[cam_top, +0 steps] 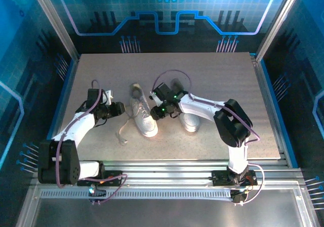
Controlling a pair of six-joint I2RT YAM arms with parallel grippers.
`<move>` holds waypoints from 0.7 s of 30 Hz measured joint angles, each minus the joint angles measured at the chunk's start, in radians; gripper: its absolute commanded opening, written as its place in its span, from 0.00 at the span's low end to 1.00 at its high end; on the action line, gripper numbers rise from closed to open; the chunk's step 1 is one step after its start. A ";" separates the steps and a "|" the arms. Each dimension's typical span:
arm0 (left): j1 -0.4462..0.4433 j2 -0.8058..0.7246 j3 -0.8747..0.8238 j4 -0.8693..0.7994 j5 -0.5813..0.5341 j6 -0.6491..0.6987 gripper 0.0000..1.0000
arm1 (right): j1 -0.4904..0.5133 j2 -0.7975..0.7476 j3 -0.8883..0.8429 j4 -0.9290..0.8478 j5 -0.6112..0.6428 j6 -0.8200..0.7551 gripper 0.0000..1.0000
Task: Tie the shoes
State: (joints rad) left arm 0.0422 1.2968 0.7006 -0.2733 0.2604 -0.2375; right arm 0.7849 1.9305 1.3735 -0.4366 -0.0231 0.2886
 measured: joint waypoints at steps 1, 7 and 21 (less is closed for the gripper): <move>0.000 0.006 0.000 -0.010 -0.013 -0.004 0.47 | 0.005 0.000 -0.013 0.009 -0.005 0.009 0.43; 0.000 0.078 0.009 -0.096 -0.088 -0.053 0.45 | 0.054 -0.033 -0.071 0.044 0.014 0.049 0.43; -0.134 0.090 0.011 -0.301 -0.121 -0.201 0.45 | 0.153 -0.069 0.058 -0.021 0.149 -0.034 0.44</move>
State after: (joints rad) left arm -0.0921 1.3872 0.7116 -0.5743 0.1390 -0.4381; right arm 0.9375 1.8618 1.4315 -0.4576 0.1257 0.2550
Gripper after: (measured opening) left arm 0.451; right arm 0.437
